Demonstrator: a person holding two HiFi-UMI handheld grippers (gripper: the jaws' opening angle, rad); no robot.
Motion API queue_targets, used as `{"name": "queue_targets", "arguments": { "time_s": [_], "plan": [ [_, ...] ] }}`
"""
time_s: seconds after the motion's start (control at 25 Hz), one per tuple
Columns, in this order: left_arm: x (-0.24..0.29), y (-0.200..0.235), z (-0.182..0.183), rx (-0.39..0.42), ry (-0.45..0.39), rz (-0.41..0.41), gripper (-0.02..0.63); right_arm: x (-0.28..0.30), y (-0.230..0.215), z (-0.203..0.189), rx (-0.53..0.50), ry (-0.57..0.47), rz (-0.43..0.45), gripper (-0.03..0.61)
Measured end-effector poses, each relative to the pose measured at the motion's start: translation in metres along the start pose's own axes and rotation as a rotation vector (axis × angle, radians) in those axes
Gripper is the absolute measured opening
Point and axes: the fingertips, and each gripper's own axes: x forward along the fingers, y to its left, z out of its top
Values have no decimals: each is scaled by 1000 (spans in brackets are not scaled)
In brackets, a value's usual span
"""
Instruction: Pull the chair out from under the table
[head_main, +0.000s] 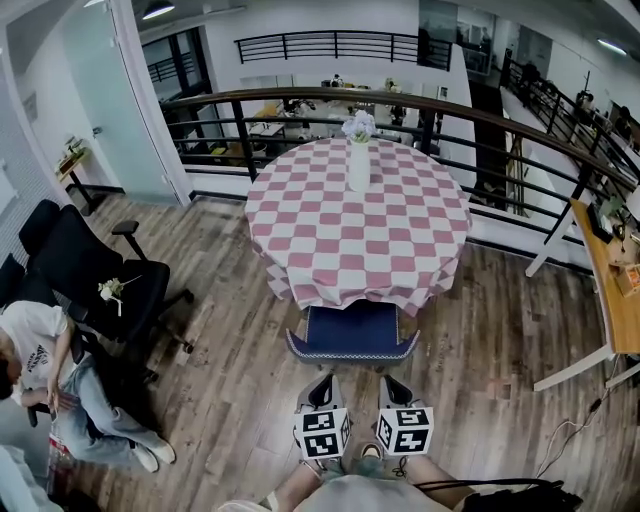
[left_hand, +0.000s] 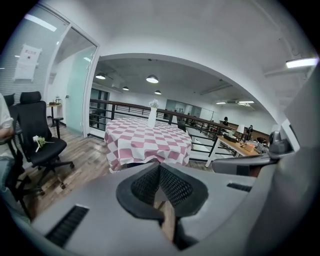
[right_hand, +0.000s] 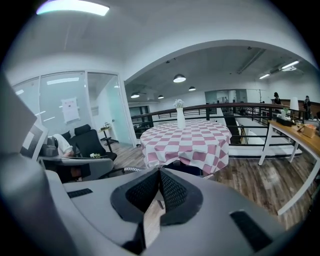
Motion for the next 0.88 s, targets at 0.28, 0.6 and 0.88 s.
{"name": "queue_targets", "arguments": {
  "time_s": [0.28, 0.6, 0.88],
  "plan": [
    [-6, -5, 2, 13, -6, 21, 2, 3, -7, -2, -49, 21, 10, 18],
    [-8, 2, 7, 4, -25, 53, 2, 19, -6, -1, -204, 47, 45, 20],
    [-9, 13, 8, -23, -29, 87, 2, 39, 6, -2, -276, 103, 156, 59]
  ]
}}
